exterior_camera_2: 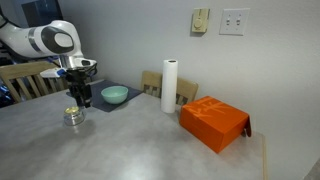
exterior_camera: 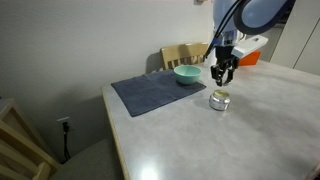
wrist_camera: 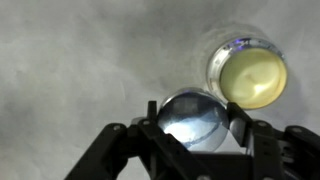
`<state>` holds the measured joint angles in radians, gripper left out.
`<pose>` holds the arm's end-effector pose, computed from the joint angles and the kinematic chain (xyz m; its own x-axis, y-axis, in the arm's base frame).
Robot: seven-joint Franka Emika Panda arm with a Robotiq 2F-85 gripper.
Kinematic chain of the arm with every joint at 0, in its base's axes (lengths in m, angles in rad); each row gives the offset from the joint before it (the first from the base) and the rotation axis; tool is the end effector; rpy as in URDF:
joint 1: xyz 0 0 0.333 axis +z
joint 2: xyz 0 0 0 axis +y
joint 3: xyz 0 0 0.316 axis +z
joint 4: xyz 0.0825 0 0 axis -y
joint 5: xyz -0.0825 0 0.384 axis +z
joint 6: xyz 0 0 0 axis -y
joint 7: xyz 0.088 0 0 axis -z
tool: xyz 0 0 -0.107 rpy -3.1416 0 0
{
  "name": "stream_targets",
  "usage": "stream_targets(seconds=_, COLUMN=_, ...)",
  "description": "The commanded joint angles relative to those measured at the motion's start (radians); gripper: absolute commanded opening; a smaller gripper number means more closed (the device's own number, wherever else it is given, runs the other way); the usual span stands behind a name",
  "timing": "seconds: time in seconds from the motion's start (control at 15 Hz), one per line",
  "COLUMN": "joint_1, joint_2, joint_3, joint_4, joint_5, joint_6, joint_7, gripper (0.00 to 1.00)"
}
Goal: Remove the silver lid from the silver tin then place it back on the tin
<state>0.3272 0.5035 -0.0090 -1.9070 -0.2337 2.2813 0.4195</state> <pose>0.5872 0.1879 0.2222 0.9963 0.0571 -0.0644 0.0690 -0.9768 0.2026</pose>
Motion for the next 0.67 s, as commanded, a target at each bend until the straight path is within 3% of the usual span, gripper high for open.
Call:
stream_targets(seconds=0.0, joint_1=-0.019, joint_2=-0.041, joint_3=0.056, joint_4=-0.036, joint_5=0.041, joint_6=-0.058, joint_7=-0.067, gripper=0.44)
stream_targets(seconds=0.6, joint_1=-0.015, joint_2=-0.001, joint_3=0.111, joint_4=0.042, joint_5=0.050, joint_6=-0.178, joint_7=-0.142, gripper=0.44)
